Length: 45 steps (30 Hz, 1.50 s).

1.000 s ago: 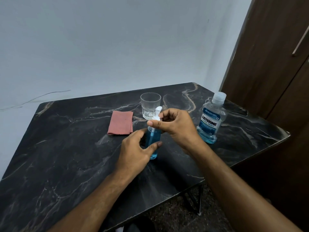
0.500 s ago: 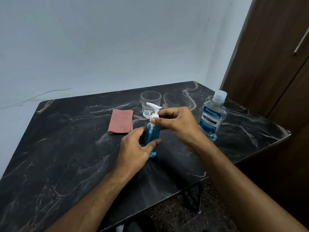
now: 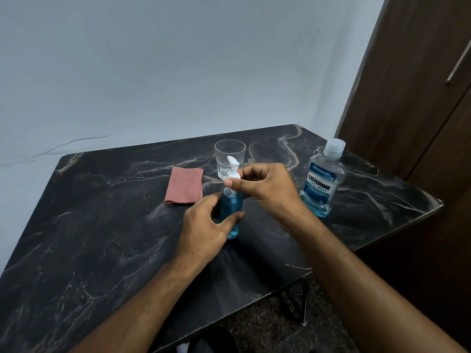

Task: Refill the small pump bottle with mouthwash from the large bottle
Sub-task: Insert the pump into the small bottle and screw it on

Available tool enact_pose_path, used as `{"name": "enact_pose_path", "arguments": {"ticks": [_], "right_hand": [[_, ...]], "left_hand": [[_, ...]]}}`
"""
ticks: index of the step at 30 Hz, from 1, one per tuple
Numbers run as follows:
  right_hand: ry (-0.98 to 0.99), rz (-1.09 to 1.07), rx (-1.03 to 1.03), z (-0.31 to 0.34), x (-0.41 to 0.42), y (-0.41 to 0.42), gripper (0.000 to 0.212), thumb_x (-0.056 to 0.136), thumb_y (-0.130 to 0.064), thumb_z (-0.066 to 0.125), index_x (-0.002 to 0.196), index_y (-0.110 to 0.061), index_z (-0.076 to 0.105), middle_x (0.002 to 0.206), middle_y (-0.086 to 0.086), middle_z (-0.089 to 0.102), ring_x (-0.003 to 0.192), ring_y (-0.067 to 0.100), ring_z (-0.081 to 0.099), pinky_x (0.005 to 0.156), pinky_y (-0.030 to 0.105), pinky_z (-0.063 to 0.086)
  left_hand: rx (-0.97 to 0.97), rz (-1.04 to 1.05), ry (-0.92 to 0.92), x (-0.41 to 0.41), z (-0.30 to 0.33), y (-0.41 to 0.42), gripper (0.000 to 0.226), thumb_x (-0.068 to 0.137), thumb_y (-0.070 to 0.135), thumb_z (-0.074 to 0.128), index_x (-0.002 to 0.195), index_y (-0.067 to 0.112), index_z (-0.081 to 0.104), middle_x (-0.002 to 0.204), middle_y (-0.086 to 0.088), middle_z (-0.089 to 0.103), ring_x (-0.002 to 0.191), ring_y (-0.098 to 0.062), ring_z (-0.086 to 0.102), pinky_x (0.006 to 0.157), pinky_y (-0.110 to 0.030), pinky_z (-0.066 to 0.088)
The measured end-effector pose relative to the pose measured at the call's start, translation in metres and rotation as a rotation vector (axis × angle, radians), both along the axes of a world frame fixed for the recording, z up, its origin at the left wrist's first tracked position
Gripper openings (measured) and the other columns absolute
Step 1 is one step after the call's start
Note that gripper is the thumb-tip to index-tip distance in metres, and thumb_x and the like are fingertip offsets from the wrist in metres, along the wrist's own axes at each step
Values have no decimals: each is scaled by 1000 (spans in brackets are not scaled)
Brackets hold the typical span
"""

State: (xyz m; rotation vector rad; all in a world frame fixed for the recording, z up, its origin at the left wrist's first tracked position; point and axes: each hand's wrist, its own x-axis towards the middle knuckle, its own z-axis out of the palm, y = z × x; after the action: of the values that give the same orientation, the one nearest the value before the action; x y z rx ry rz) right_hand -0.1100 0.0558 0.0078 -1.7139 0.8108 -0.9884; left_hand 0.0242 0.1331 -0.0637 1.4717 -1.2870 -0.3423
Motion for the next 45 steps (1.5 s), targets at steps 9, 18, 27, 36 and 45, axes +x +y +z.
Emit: {"name": "enact_pose_path", "arguments": {"ticks": [9, 18, 27, 36, 45], "right_hand": [[-42, -8, 18, -3, -1, 2, 23, 76, -17, 87, 91, -3, 77, 87, 10, 79, 84, 24, 78, 78, 36, 64], [-32, -68, 41, -6, 4, 7, 44, 64, -27, 94, 88, -6, 64, 81, 12, 70, 72, 18, 67, 69, 31, 58], [-185, 41, 197, -4, -1, 6, 18, 86, -2, 73, 103, 4, 73, 98, 24, 71, 92, 30, 65, 82, 46, 49], [-159, -32, 144, -8, 4, 10, 41, 74, -12, 87, 100, 11, 65, 94, 21, 76, 79, 18, 73, 73, 28, 60], [-108, 21, 93, -3, 2, 9, 28, 85, -4, 76, 113, -8, 73, 106, 22, 72, 91, 20, 70, 87, 39, 58]], "left_hand": [[-2, 6, -39, 0, -1, 0, 42, 78, 38, 82, 115, 24, 69, 106, 9, 70, 98, -7, 68, 84, -36, 61], [4, 5, -28, 0, -1, 0, 47, 76, 38, 83, 119, 26, 68, 108, 13, 70, 100, -1, 67, 86, -26, 60], [-27, -8, 27, 0, -1, -1, 45, 74, 45, 80, 112, 23, 70, 102, 8, 72, 97, -10, 70, 84, -38, 62], [-12, 6, 8, 1, -2, -1, 52, 74, 43, 83, 119, 21, 69, 105, 9, 72, 98, -8, 70, 84, -36, 62], [-12, -1, 38, -1, 1, 0, 48, 73, 43, 83, 115, 21, 70, 104, 7, 73, 97, -8, 71, 83, -37, 61]]}}
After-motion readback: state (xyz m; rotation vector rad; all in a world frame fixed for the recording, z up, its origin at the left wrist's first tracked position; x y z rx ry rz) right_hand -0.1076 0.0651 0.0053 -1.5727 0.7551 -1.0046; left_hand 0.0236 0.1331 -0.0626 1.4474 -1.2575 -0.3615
